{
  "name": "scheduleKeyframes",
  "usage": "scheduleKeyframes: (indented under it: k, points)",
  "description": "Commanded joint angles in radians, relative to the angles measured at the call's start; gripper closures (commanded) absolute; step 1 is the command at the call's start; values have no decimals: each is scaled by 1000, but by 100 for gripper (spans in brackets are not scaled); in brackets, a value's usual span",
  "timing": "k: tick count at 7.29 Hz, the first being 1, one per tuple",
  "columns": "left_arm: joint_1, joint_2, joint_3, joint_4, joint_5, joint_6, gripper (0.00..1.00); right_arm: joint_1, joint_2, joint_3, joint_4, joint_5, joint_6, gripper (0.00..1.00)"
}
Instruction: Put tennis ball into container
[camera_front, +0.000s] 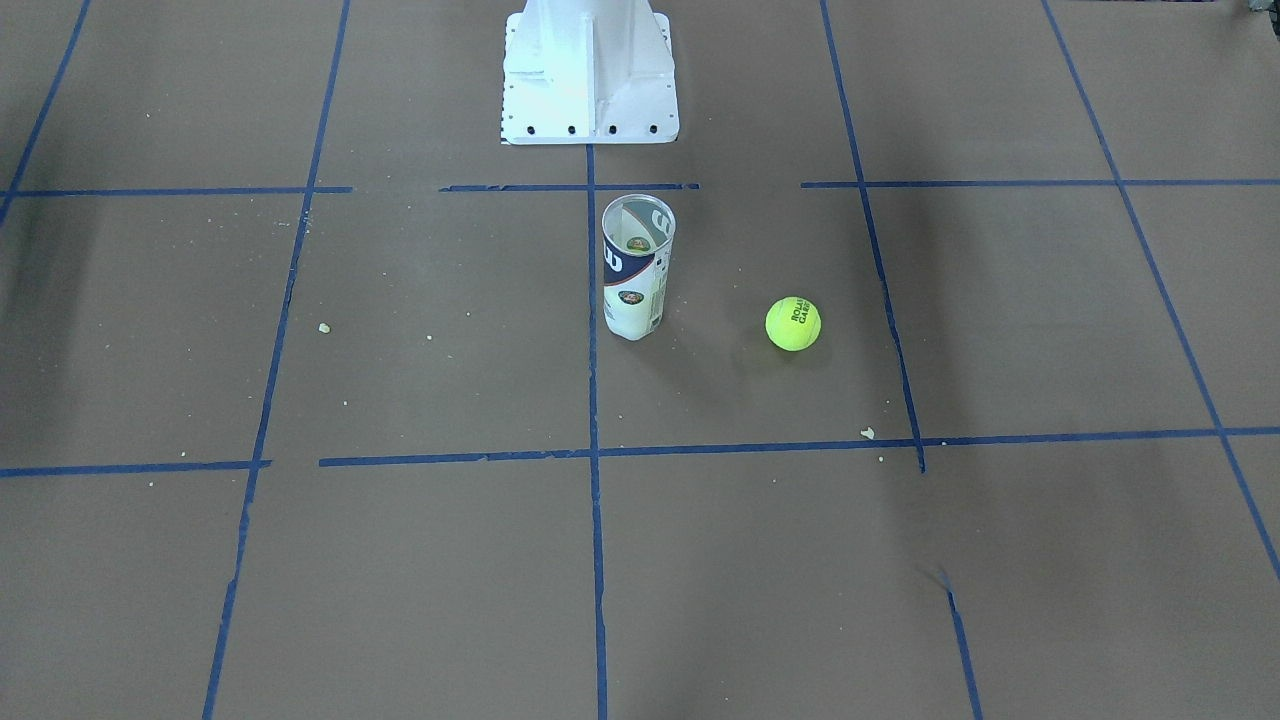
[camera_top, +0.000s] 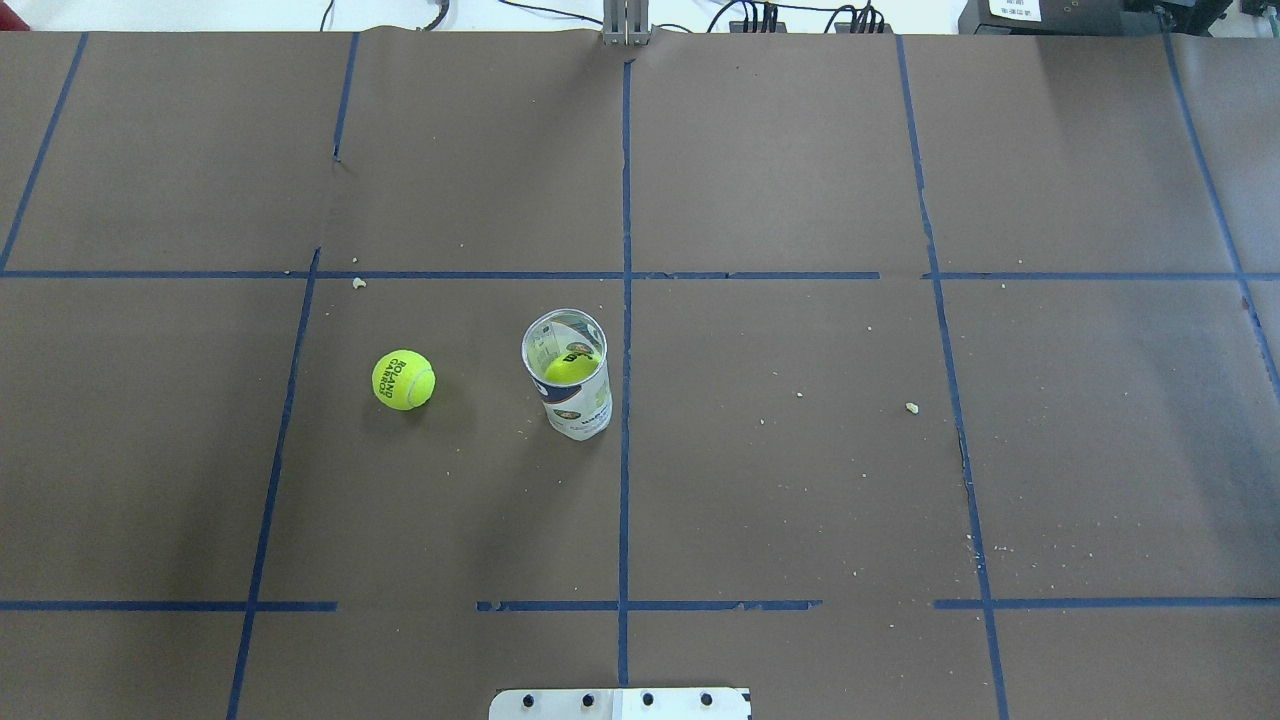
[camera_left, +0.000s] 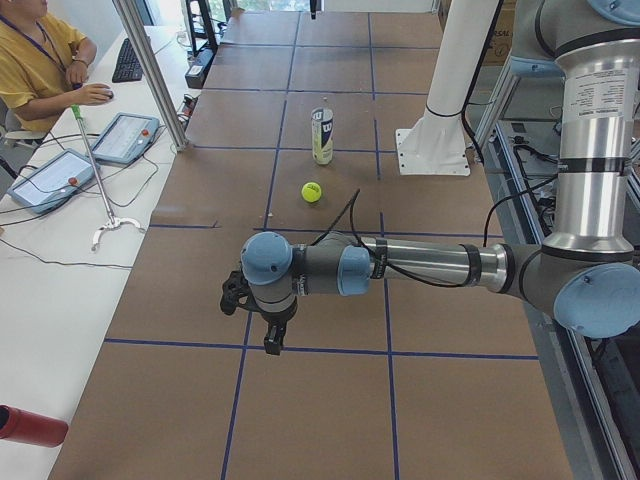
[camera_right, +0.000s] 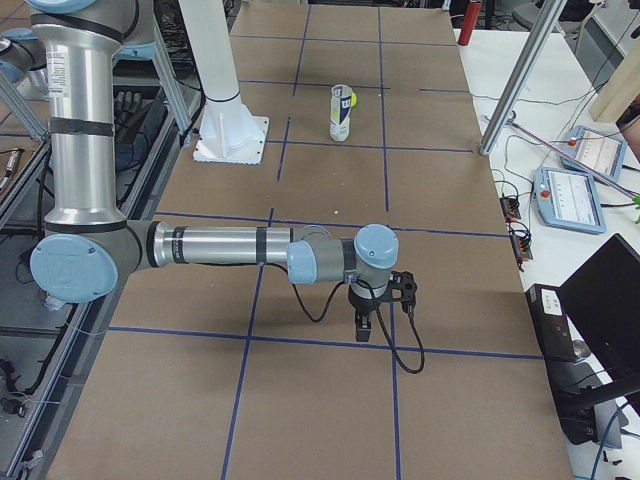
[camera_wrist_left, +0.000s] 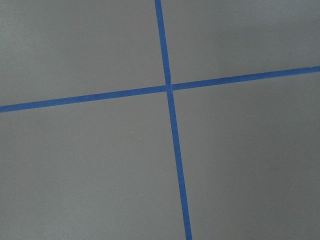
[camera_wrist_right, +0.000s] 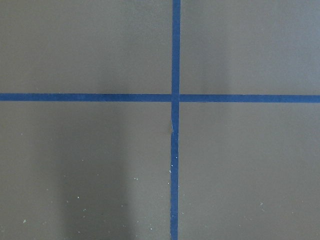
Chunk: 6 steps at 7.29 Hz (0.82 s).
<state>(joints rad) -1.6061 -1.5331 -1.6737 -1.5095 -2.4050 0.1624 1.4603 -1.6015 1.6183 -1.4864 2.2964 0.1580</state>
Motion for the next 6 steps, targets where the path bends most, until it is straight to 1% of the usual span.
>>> scheduleKeyframes:
  k: [1,3,4,5,6]
  points:
    - [0,-1,0,-2,1,6,0,0,0,0,0,0,0,0]
    - [0,-2,12,0,9,-4,0,0,0,0,0,0,0,0]
    - [2,-9,2,-20,13,6,0,0,0,0,0,0,0,0]
    - [-1,-9,-3,-79,10,0,0,0,0,0,0,0,0,0]
    - [2,-4,14,-162,7,0,0,0,0,0,0,0,0,0]
